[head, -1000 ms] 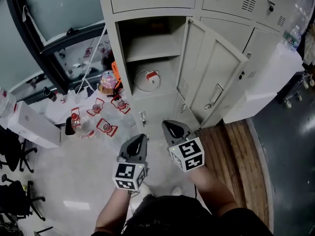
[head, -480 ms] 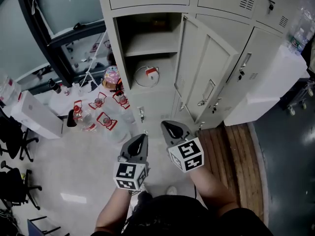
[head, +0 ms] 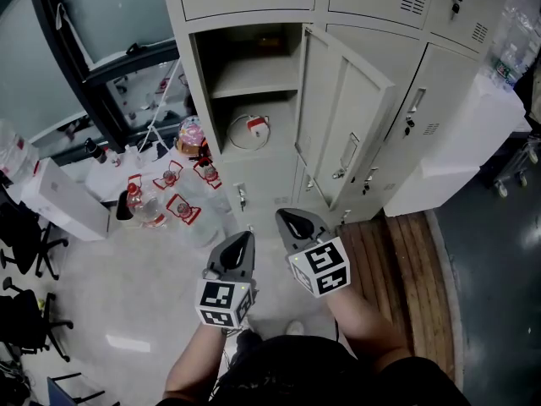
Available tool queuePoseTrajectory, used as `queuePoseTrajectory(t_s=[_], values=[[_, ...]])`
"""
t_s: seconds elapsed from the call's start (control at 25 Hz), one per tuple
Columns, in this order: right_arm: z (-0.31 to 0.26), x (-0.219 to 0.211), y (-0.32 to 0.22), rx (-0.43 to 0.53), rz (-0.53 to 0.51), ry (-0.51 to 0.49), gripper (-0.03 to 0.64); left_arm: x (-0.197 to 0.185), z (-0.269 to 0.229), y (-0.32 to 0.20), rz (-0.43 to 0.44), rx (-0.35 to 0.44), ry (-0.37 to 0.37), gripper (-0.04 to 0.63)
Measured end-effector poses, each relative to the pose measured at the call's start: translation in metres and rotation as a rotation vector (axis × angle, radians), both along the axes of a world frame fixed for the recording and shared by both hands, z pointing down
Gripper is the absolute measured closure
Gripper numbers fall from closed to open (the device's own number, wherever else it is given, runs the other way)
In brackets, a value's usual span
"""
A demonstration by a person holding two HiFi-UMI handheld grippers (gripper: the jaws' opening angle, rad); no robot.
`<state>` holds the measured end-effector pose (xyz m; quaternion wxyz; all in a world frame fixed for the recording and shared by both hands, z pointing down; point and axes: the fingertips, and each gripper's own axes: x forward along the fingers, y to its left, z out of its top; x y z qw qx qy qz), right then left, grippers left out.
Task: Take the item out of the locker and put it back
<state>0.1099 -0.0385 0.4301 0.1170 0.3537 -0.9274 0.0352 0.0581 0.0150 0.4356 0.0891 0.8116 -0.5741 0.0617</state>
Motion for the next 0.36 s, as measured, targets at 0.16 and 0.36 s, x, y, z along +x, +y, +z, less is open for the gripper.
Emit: queuePoseTrajectory(t_s=[0.16,0.36], values=[[-0.0015,0.002,0.004,0.003,0.0,-0.004,0.617,0.004,-0.0003,0.0042,0.006,-0.001,-0.001,0.592],[-0.003,0.0024,0.01,0.002,0.001,-0.011,0.617,0.0057,-0.0023,0.0093,0.009,0.001,-0.004,0.592]])
